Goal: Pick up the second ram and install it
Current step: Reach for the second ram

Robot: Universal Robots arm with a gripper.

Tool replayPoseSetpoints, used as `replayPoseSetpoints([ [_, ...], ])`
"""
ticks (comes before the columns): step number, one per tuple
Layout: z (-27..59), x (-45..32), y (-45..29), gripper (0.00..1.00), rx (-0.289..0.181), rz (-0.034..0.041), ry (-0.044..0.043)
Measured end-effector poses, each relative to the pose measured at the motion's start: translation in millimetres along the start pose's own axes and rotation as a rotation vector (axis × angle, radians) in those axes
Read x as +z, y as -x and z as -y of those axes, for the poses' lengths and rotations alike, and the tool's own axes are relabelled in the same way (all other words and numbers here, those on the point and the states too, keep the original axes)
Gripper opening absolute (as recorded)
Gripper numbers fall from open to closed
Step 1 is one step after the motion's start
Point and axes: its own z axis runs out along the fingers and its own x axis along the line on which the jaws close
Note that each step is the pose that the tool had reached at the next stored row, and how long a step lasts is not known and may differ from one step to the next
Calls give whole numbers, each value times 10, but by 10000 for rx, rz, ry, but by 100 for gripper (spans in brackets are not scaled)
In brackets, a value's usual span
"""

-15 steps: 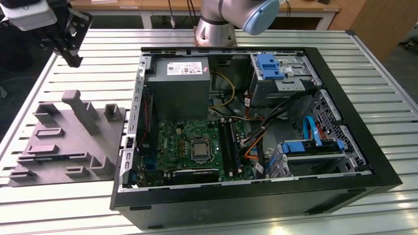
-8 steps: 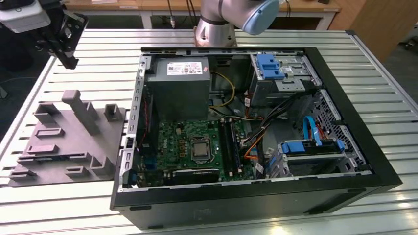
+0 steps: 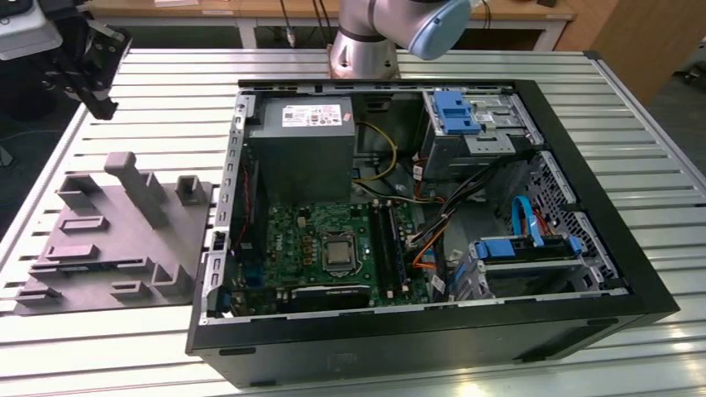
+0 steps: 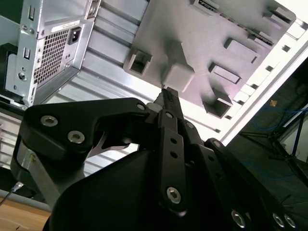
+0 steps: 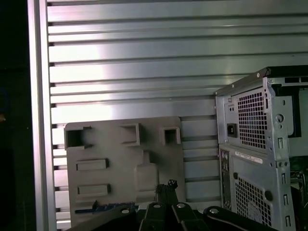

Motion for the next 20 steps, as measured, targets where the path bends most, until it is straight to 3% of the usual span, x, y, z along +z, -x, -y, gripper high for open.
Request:
replayPoseSetpoints([
  [8, 74, 31, -132, 10, 0, 0, -5],
  [20, 195, 99, -272, 10, -2, 2, -18],
])
